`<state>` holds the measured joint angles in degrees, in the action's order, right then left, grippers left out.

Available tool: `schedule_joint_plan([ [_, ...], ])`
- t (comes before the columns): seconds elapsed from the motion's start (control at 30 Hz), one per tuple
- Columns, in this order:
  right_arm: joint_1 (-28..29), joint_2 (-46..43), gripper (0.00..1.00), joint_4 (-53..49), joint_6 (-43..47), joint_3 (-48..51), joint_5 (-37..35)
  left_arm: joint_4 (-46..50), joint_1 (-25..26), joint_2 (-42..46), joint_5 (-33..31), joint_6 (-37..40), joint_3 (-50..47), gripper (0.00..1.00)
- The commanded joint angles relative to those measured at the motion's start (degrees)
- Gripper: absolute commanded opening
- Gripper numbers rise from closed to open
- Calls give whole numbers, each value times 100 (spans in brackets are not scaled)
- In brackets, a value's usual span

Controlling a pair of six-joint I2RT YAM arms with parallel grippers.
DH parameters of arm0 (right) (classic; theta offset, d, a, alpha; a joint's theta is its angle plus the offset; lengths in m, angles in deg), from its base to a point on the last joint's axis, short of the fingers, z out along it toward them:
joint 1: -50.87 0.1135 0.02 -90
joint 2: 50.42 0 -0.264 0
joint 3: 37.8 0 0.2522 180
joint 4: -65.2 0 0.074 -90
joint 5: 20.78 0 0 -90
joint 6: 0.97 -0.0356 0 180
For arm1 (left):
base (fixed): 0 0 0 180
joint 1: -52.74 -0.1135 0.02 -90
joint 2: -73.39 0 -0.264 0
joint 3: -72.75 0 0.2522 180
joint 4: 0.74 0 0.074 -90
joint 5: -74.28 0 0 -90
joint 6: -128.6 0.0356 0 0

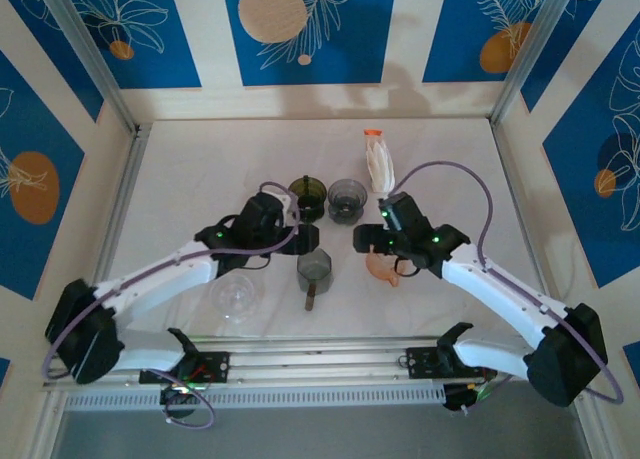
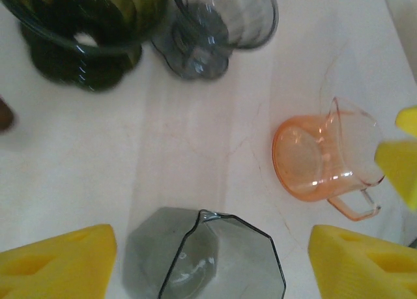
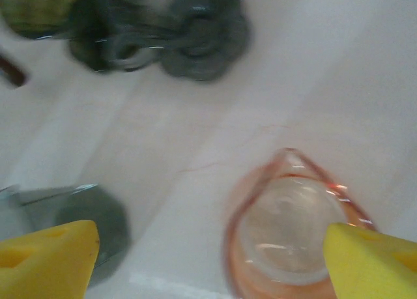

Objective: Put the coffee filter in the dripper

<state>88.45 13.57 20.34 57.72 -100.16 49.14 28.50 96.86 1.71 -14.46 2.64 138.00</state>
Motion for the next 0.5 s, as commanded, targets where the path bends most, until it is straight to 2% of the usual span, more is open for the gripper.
schedule_joint_plan([
  [0.0, 755, 194, 85, -2, 226, -509, 224, 656, -79, 809, -916, 223, 129, 84],
  [0.13, 1639, 997, 82, 141, 453, -1149, 421, 1231, -101, 1853, -1888, 408, 65, 99],
  [0.3, 2364, 2352, 76, 279, 612, -2087, 815, 1865, -104, 3025, -2904, 529, -14, 100],
  [0.47, 2718, 3521, 74, 298, 719, -2880, 1139, 2069, -113, 3706, -3270, 525, -205, 100],
])
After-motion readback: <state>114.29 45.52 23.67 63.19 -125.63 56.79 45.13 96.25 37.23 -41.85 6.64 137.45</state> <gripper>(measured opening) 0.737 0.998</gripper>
